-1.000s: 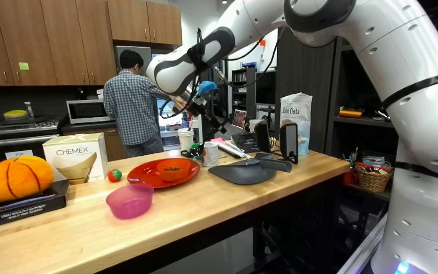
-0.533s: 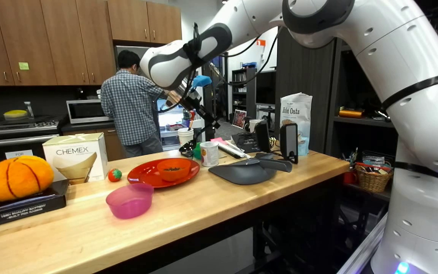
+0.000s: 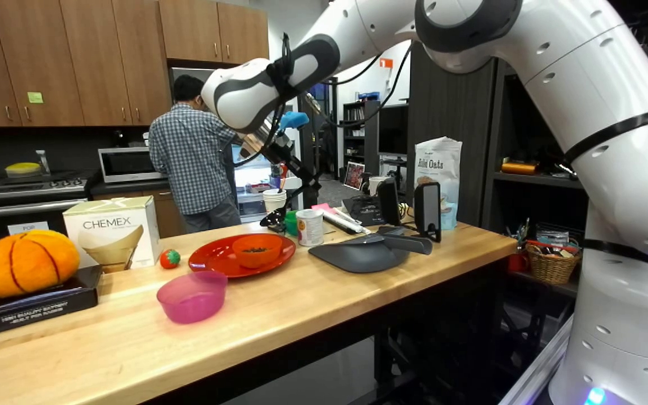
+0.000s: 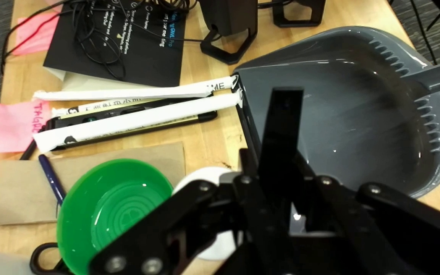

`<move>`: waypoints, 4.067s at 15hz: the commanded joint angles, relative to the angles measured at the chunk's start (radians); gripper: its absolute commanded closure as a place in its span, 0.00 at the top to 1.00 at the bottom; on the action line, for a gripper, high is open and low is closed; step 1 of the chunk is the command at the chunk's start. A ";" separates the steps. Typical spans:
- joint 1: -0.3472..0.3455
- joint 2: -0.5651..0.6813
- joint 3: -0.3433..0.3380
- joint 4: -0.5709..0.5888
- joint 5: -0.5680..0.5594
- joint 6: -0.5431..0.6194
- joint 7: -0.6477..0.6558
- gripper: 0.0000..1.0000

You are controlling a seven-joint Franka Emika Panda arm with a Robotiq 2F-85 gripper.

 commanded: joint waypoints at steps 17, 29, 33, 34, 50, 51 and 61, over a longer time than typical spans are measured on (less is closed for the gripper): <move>0.036 0.102 0.036 0.031 0.039 0.015 -0.072 0.06; 0.055 0.112 0.006 0.050 -0.015 0.109 -0.069 0.06; 0.044 0.109 -0.015 0.042 -0.035 0.125 -0.067 0.06; 0.041 0.108 -0.019 0.038 -0.037 0.126 -0.069 0.06; 0.059 0.096 0.006 0.038 -0.014 0.045 -0.093 0.06; 0.060 0.099 0.009 0.044 -0.014 0.045 -0.095 0.06; 0.047 0.145 -0.022 0.107 -0.038 0.059 -0.095 0.06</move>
